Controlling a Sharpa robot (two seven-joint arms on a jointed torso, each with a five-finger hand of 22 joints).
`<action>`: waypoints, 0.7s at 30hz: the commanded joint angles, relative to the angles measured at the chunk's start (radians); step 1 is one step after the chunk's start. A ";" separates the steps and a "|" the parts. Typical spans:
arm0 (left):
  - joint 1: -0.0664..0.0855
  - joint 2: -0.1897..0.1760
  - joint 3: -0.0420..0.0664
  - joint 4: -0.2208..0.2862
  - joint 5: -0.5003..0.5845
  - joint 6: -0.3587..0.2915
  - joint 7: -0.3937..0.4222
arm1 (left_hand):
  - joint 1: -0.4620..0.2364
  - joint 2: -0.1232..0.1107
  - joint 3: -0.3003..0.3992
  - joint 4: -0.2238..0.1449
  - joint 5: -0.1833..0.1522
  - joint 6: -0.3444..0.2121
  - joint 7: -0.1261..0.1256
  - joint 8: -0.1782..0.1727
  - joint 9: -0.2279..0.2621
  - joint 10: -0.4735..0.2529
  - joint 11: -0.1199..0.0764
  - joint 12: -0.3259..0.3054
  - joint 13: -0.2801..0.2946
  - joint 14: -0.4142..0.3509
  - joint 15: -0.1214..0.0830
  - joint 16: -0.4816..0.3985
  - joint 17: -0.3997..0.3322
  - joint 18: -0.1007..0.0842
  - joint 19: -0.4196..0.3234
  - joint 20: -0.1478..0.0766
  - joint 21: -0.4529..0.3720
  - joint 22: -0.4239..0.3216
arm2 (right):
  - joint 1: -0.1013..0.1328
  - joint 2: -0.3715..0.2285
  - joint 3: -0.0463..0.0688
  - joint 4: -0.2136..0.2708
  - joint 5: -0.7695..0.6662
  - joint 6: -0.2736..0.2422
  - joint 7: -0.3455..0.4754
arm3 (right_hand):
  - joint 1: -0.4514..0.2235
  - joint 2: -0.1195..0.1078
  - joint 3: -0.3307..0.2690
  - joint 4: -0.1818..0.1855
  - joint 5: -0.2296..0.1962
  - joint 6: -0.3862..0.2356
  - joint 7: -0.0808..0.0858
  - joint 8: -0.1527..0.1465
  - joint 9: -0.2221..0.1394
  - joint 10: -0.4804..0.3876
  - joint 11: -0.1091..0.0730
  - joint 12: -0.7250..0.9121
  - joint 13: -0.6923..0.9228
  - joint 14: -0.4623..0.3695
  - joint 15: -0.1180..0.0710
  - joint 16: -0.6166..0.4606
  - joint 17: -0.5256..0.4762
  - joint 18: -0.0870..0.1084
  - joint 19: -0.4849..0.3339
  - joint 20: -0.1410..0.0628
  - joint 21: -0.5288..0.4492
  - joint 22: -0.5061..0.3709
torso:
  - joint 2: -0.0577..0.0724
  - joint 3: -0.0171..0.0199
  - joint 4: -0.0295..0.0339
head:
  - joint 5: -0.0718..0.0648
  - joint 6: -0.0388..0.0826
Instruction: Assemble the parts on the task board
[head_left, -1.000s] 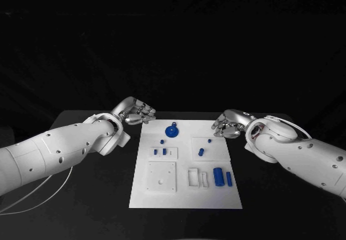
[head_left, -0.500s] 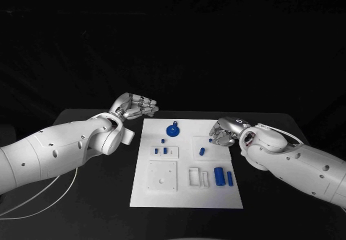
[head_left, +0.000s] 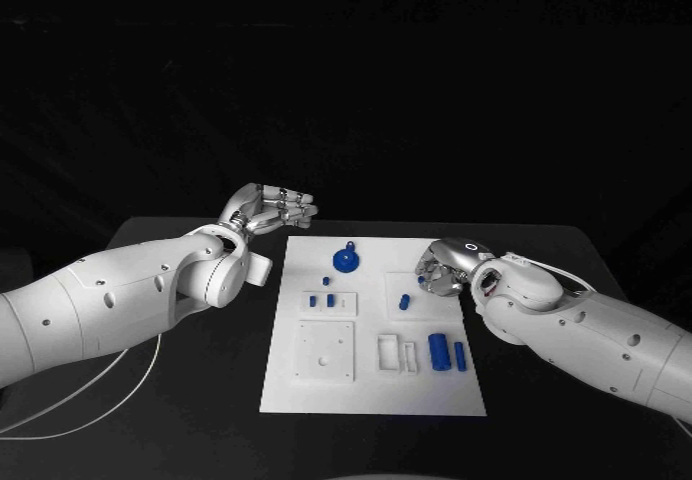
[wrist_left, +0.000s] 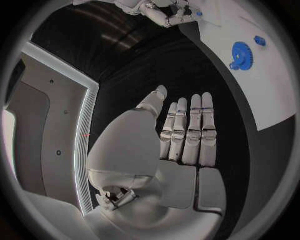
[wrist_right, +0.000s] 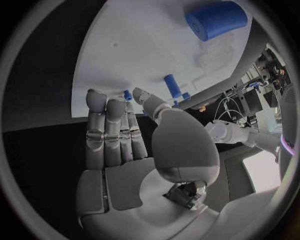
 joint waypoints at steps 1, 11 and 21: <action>0.001 0.002 0.001 0.005 0.042 0.029 0.023 | 0.002 0.010 -0.005 -0.001 0.007 -0.003 0.003 -0.003 0.000 -0.003 0.005 0.000 0.000 0.007 -0.002 0.000 0.002 0.007 0.008 -0.002 0.004 -0.006 | -0.002 0.007 -0.006 -0.006 -0.025 -0.011 -0.005 | -0.002 -0.009 0.013 0.002 -0.008 0.007 0.002 -0.003 0.001 0.001 -0.003 -0.006 -0.001 0.001 0.001 0.007 -0.002 0.007 0.046 0.006 0.005 -0.002 | 0.000 0.0001 0.0001 | 0.001 -0.001; 0.002 0.002 0.001 0.006 0.045 0.043 0.017 | -0.001 0.013 -0.006 0.000 0.004 -0.001 0.003 -0.003 0.000 -0.001 0.005 0.000 0.000 0.012 -0.004 0.000 0.002 0.005 0.015 -0.004 0.006 -0.028 | -0.002 0.026 -0.028 -0.022 -0.031 -0.010 -0.012 | 0.002 0.011 0.065 0.008 -0.055 0.038 -0.006 0.001 0.005 0.029 -0.013 -0.004 0.000 0.001 -0.005 0.008 -0.002 0.004 0.046 0.003 0.013 -0.004 | 0.000 0.0002 0.0005 | 0.004 -0.004; 0.002 0.003 0.001 0.005 0.046 0.051 0.010 | -0.001 0.015 -0.008 0.001 0.003 0.003 0.002 -0.002 0.000 0.001 0.004 0.000 0.000 0.015 -0.005 0.000 0.002 0.004 0.019 -0.005 0.008 -0.040 | -0.002 0.034 -0.032 -0.027 -0.046 -0.024 -0.028 | 0.008 0.033 0.089 0.006 -0.077 0.098 -0.020 0.000 0.012 0.087 -0.034 -0.004 0.002 0.003 -0.022 0.008 0.000 -0.010 0.045 -0.015 0.034 0.002 | 0.000 -0.0003 -0.0005 | 0.004 -0.007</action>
